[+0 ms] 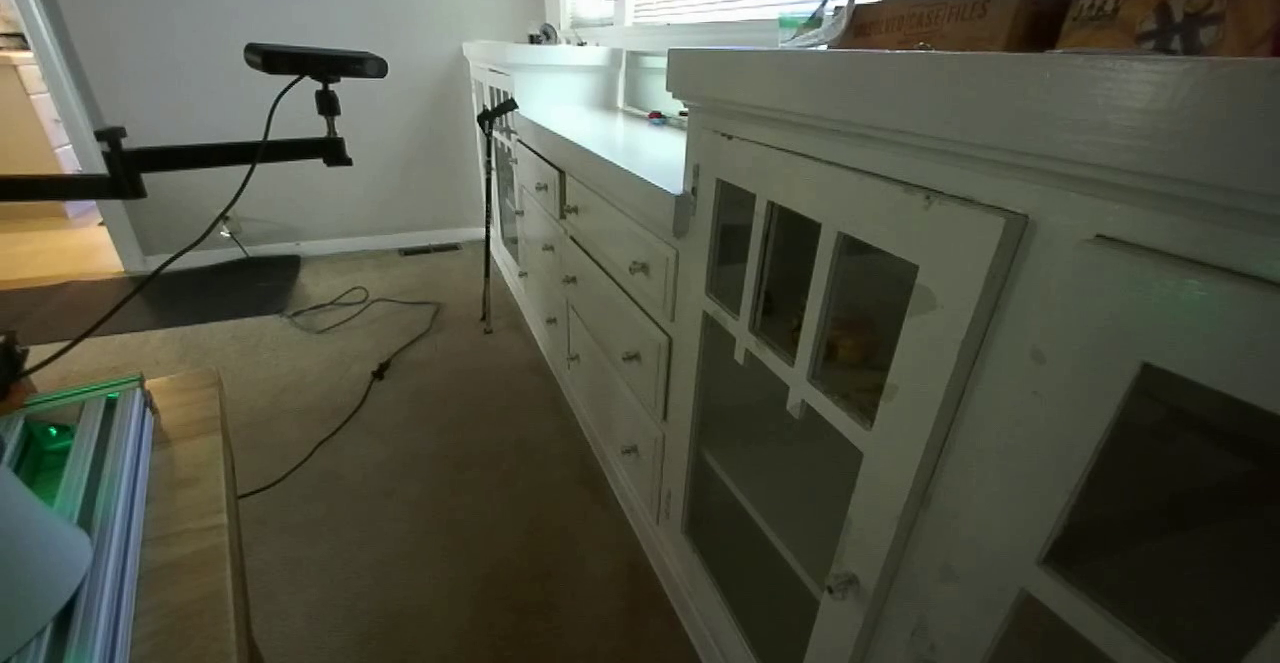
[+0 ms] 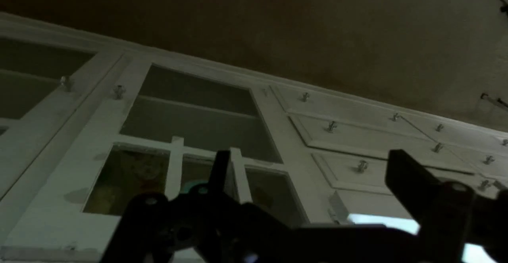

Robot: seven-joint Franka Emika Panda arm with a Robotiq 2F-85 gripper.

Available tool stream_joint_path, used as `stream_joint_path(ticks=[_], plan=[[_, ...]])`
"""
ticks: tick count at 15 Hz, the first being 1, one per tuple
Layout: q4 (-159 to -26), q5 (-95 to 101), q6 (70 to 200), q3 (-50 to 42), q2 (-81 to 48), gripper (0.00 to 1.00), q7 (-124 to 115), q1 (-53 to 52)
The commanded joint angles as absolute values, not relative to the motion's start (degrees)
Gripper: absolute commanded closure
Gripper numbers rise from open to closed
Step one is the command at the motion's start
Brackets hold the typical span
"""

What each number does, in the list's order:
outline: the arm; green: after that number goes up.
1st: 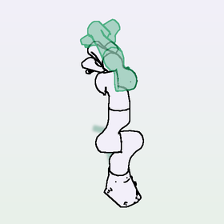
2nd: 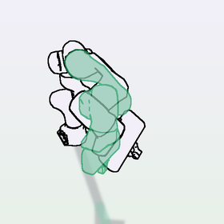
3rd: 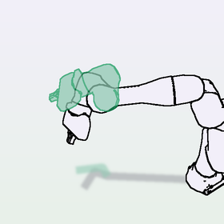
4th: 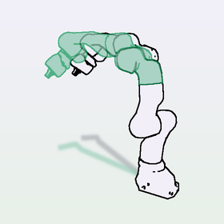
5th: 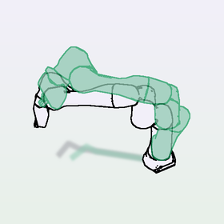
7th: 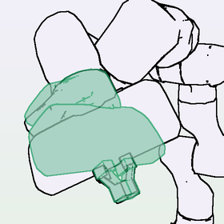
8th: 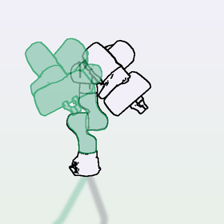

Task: Open the left cabinet door

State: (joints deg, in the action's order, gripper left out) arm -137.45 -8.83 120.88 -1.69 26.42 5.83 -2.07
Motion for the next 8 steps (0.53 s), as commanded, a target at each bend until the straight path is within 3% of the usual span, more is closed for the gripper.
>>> stream_joint_path(ticks=[1,8], plan=[[-138.5,-8.5,131.1,-5.1,23.9,0.0,11.0,-0.5],[-140.2,-8.4,149.4,-9.6,19.7,0.0,9.0,2.9]])
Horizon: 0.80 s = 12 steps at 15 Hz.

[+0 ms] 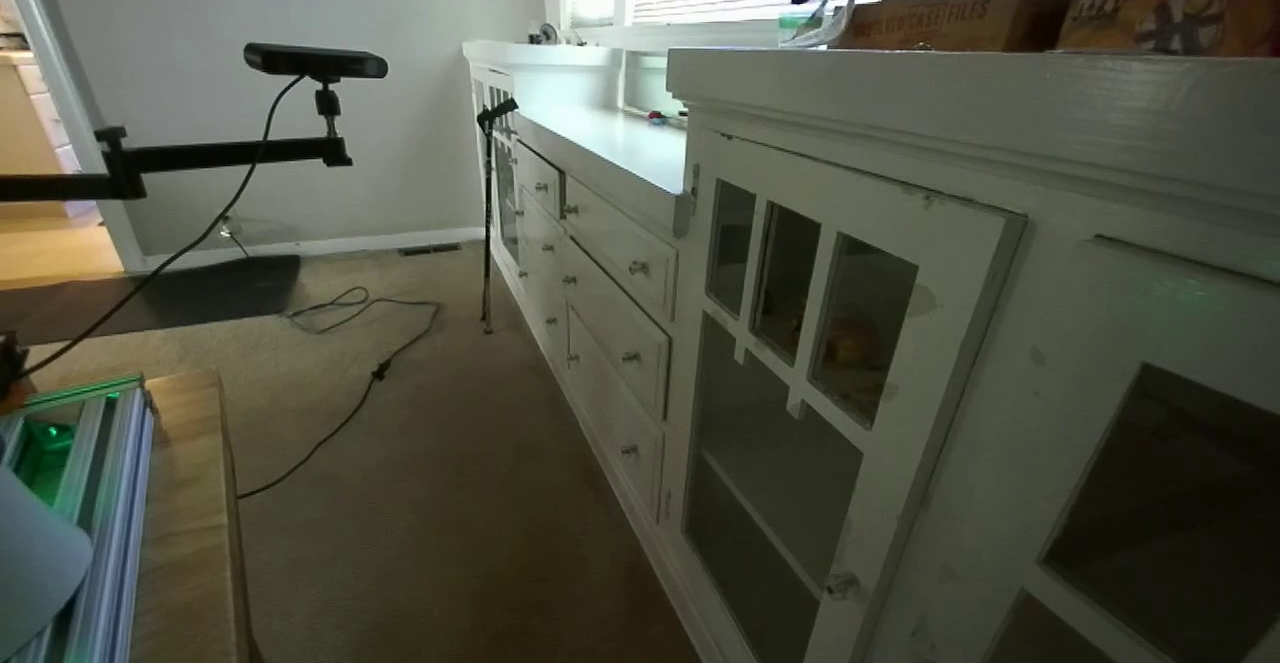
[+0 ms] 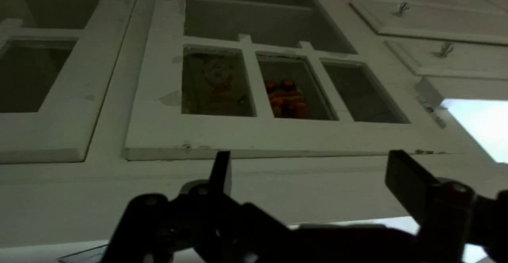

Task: Open the left cabinet door

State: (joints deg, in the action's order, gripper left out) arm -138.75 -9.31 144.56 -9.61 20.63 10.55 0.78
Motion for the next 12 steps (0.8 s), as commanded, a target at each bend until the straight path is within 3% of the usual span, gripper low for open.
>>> stream_joint_path(ticks=[1,11,12], plan=[[-140.7,-6.8,150.7,-9.4,19.4,0.0,7.7,4.3],[-138.6,-5.0,145.3,-7.0,12.8,0.0,-18.1,12.6],[-140.5,-5.4,147.8,-8.4,14.8,0.0,-12.7,11.5]])
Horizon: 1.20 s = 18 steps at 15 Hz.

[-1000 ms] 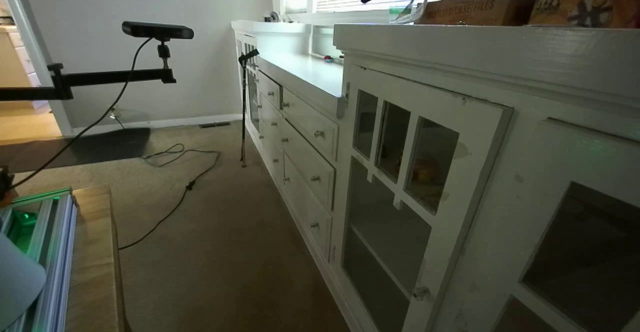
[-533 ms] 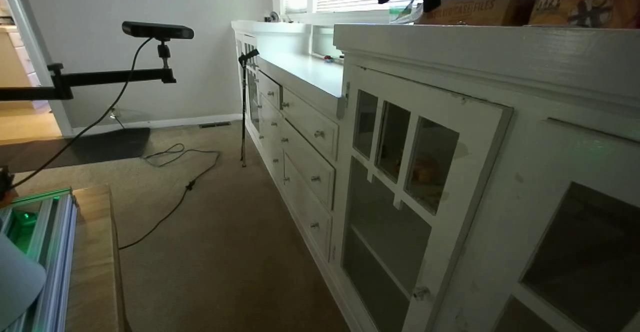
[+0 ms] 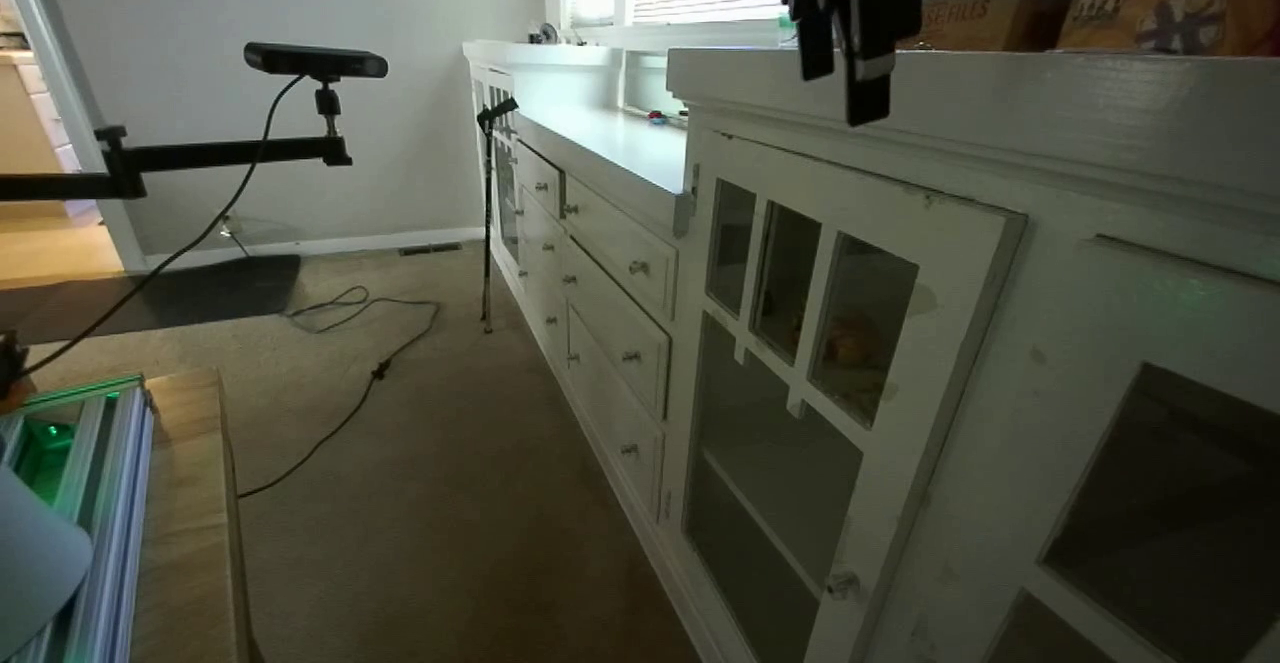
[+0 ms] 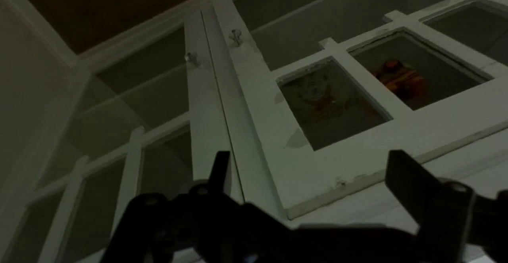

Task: Open the left cabinet door

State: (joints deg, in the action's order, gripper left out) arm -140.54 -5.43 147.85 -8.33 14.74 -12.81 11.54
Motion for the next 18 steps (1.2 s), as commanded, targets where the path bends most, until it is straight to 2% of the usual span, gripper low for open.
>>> stream_joint_path(ticks=[1,4,10,18], plan=[[-140.3,-5.5,147.2,-8.1,14.2,0.0,-14.5,11.7],[-140.0,-5.5,147.0,-7.9,13.4,0.0,-16.3,11.7],[-141.5,-5.8,163.3,-6.6,7.2,0.0,-23.6,12.3],[-138.2,-8.5,172.0,-6.8,-1.8,0.0,-38.1,11.2]])
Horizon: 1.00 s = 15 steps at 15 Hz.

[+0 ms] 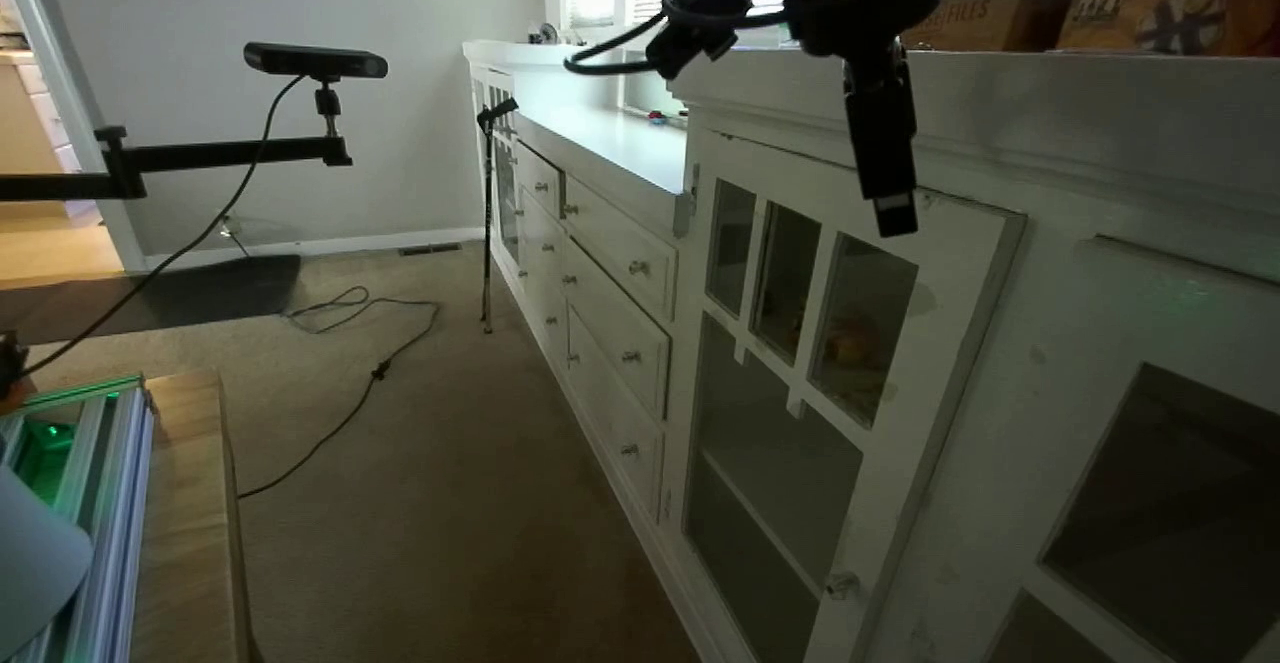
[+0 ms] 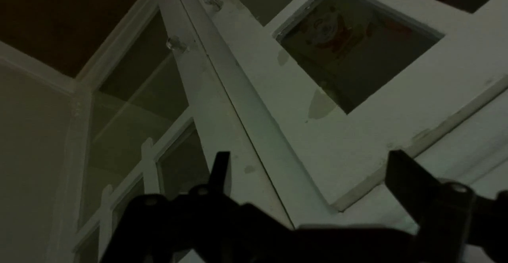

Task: Open the left cabinet door

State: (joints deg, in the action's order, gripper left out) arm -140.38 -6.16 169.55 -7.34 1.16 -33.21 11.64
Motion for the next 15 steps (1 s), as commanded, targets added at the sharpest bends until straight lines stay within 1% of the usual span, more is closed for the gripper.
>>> stream_joint_path(ticks=[1,10,15], plan=[[-137.7,-8.4,172.4,-6.9,-2.5,0.0,-39.8,11.2],[-132.2,-5.7,174.4,-9.0,-8.5,0.0,-55.9,10.6],[-131.1,-5.3,172.8,-10.7,-10.2,0.0,-61.6,9.4]])
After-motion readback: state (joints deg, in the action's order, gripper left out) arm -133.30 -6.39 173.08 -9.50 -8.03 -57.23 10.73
